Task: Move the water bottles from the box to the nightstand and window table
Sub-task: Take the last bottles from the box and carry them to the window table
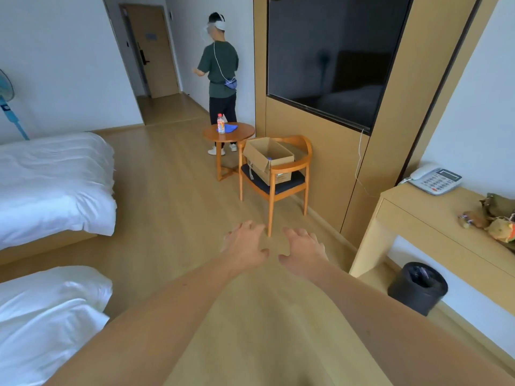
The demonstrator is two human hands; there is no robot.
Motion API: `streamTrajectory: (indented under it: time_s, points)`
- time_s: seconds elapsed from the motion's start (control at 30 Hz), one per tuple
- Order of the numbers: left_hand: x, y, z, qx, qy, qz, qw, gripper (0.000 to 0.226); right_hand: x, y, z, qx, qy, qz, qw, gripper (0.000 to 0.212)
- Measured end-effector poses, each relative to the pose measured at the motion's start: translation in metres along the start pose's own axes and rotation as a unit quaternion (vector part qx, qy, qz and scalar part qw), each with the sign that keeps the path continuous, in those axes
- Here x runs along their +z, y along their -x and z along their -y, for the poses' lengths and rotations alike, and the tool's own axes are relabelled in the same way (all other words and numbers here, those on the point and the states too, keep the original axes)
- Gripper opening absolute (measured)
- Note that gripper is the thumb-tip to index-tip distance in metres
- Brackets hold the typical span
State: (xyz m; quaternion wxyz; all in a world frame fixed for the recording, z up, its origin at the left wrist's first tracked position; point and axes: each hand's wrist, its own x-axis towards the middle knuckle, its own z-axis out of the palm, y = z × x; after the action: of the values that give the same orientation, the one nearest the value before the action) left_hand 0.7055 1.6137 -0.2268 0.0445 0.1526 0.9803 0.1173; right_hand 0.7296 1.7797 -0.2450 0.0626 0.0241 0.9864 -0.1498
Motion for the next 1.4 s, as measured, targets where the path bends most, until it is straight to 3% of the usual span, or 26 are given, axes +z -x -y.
streamTrajectory:
  time_s: [0.27, 0.57, 0.73, 0.87, 1.4]
  points:
    - [0.007, -0.185, 0.041, -0.031, -0.036, -0.003, 0.999, 0.069, -0.004, -0.194, -0.018, -0.027, -0.022, -0.001, 0.999, 0.061]
    - [0.005, -0.365, 0.07, -0.084, -0.008, 0.021, 0.996, 0.066, -0.027, -0.379, -0.042, -0.03, -0.031, 0.051, 0.998, 0.073]
    - [0.012, -0.446, 0.086, -0.076, -0.017, 0.041, 0.996, 0.068, -0.028, -0.46, -0.044, -0.031, -0.032, 0.069, 0.997, 0.075]
    - [0.019, -0.519, 0.105, -0.048, -0.023, 0.054, 0.997, 0.068, -0.016, -0.529, -0.05, -0.013, -0.026, 0.071, 0.997, 0.064]
    - [0.006, -0.843, 0.241, 0.021, 0.045, 0.114, 0.992, 0.053, 0.007, -0.84, -0.005, 0.119, -0.038, 0.109, 0.986, 0.058]
